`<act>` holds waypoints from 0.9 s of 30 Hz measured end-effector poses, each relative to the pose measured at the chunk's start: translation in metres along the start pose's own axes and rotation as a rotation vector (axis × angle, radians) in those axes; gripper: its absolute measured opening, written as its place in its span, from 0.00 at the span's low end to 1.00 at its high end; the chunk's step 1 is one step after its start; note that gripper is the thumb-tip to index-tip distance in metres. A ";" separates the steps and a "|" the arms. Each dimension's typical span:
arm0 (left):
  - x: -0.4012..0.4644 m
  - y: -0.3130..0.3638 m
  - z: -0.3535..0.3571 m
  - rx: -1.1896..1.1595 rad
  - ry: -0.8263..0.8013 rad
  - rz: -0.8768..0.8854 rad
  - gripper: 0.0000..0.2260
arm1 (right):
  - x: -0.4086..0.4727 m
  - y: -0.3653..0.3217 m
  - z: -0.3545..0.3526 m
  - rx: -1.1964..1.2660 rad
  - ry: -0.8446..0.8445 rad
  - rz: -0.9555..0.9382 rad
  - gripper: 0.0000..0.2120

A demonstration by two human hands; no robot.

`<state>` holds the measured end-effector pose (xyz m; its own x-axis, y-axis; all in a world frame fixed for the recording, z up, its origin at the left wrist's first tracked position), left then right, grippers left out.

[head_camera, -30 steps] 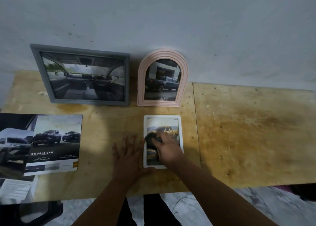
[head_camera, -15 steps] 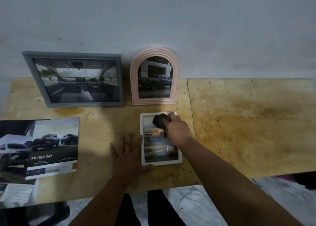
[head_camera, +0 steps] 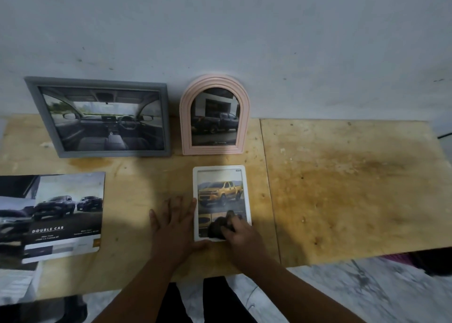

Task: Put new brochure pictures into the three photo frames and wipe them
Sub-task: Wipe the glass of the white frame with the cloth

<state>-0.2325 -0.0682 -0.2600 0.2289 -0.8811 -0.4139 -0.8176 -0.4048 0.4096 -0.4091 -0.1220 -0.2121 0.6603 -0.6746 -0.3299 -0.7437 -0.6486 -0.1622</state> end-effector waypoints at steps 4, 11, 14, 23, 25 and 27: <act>-0.001 0.000 -0.003 0.017 -0.027 -0.022 0.55 | 0.018 -0.007 -0.011 0.251 -0.119 0.022 0.16; -0.003 0.008 -0.010 -0.011 -0.102 -0.037 0.56 | -0.008 0.111 -0.042 1.101 -0.119 0.544 0.12; -0.006 0.015 -0.015 0.010 -0.137 -0.055 0.56 | -0.033 0.148 -0.047 1.282 -0.125 0.712 0.14; -0.011 0.026 -0.029 -0.011 -0.140 -0.121 0.57 | -0.062 0.174 -0.030 0.165 -0.211 0.806 0.38; -0.012 0.030 -0.041 -0.066 -0.057 -0.126 0.53 | -0.050 0.161 -0.053 0.147 0.006 0.730 0.33; -0.008 0.032 -0.048 -0.177 -0.007 -0.171 0.43 | -0.031 0.135 -0.062 0.289 0.081 0.574 0.26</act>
<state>-0.2354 -0.0858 -0.2041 0.3519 -0.7949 -0.4943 -0.6620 -0.5847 0.4689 -0.5238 -0.2102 -0.1662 0.1463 -0.9178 -0.3692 -0.9716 -0.0632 -0.2278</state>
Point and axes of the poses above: each hand's wrist, its own x-axis towards the middle knuckle, its own z-axis out of the palm, y = z × x, the point moved 8 cm from there along x, towards the middle knuckle, and after that the axes turned 14 degrees about -x, right-handed, at the moved point
